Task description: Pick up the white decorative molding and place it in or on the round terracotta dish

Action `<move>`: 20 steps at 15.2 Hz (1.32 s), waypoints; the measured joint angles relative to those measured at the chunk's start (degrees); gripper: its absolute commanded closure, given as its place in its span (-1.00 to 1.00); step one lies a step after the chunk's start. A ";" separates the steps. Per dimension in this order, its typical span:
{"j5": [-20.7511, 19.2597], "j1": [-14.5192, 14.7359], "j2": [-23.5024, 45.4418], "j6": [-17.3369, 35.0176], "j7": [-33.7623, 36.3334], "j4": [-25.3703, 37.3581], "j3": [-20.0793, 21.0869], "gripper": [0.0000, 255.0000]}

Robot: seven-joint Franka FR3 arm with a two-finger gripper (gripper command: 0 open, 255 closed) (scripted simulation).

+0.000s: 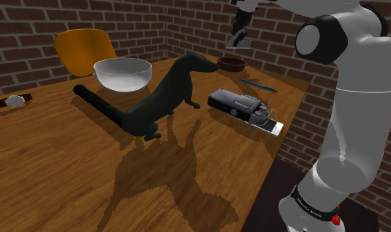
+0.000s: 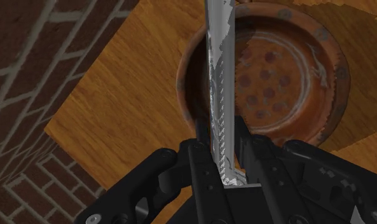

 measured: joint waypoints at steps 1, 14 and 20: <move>-0.18 0.21 -0.39 0.86 0.04 -1.23 0.00 1.00; -1.37 1.84 -3.14 10.86 0.35 -13.84 0.11 1.00; -1.37 1.84 -3.16 11.00 0.33 -13.98 0.11 -1.00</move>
